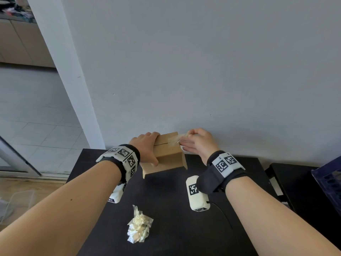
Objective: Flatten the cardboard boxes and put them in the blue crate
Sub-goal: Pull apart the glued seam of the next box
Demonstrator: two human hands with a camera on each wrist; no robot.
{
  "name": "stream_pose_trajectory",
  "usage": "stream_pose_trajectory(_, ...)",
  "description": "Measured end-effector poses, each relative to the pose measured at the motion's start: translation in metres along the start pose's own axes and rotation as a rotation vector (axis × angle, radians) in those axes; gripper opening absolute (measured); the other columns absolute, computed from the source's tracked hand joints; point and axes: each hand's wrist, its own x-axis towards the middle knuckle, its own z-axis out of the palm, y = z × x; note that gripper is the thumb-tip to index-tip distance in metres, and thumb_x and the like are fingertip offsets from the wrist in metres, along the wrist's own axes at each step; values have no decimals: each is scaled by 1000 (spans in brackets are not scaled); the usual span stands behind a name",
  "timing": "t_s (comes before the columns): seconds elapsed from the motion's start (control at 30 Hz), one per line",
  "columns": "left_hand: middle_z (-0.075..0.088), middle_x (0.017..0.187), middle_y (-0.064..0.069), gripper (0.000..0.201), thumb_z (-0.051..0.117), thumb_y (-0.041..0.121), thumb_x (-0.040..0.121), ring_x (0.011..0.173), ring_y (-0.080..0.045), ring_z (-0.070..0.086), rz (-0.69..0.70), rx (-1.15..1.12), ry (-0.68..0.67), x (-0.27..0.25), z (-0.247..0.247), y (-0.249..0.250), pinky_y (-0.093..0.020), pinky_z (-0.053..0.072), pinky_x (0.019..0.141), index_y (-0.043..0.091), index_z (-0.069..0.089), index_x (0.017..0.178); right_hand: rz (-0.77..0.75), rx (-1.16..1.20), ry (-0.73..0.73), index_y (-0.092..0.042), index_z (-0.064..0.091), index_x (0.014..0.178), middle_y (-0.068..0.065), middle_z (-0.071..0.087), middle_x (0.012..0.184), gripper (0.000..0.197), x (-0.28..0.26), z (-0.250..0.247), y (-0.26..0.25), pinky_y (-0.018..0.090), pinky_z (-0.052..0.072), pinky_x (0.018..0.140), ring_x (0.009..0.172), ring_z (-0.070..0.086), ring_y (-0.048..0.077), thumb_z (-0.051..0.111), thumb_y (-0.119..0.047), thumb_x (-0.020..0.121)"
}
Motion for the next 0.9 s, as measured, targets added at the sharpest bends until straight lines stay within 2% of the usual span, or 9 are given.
stream_pose_trajectory(0.13,44,131,4,92,76,46,64,124,-19,41,62,36,90,1,-6,31,-40,26,109,23,29,140,-6,-9,-28,-14,47,91,12,67,84,13,-4,-1,-8,34,56,78,79,68,26,41,-5,98)
stream_pose_trajectory(0.2,45,128,4,88,77,41,66,122,-19,42,67,17,102,1,-9,41,-35,29,103,20,32,138,-9,11,-27,-14,48,90,13,67,84,14,-6,-5,-10,34,56,77,76,68,25,42,-4,98)
stream_pose_trajectory(0.3,45,128,4,85,79,36,66,117,-18,42,68,1,116,1,-12,48,-27,27,84,19,33,136,-16,6,-2,-13,48,89,16,69,90,16,-8,-11,-9,34,56,74,75,68,25,40,-3,98)
stream_pose_trajectory(0.37,44,129,4,86,79,35,66,117,-18,42,78,8,126,-1,-14,51,-27,25,83,20,32,137,-17,-14,22,-13,49,89,19,69,95,16,-10,-14,-8,33,56,71,74,68,26,40,-3,98)
stream_pose_trajectory(0.43,44,128,4,88,80,36,65,117,-18,42,90,11,121,0,-15,52,-28,28,89,19,32,137,-34,-35,39,-11,50,93,17,68,93,12,-12,-17,-7,31,56,67,74,67,27,41,-3,98)
stream_pose_trajectory(0.53,46,126,2,92,81,39,60,118,-19,44,102,35,110,2,-12,52,-37,27,108,19,32,135,-49,-73,71,-7,50,102,16,68,90,11,-16,-20,-5,31,56,66,72,67,27,40,-4,98)
stream_pose_trajectory(0.67,45,126,4,95,84,35,59,119,-21,45,24,23,81,-4,-8,38,-39,35,104,20,30,135,-38,77,177,-6,45,104,18,65,86,10,-13,-42,-8,29,55,56,62,64,24,38,-1,98)
stream_pose_trajectory(0.77,46,123,4,101,86,34,52,114,-23,48,-3,-84,99,-7,-8,31,-44,45,96,21,29,134,-52,39,192,-6,52,94,16,66,86,8,-10,-63,-13,29,56,61,64,65,23,50,2,94)
stream_pose_trajectory(0.9,45,128,0,101,88,21,55,114,-22,49,44,-143,81,-4,-6,42,-38,45,96,18,29,138,-55,291,165,-2,58,93,15,66,86,14,-10,-65,-15,26,57,73,79,68,23,50,10,90)
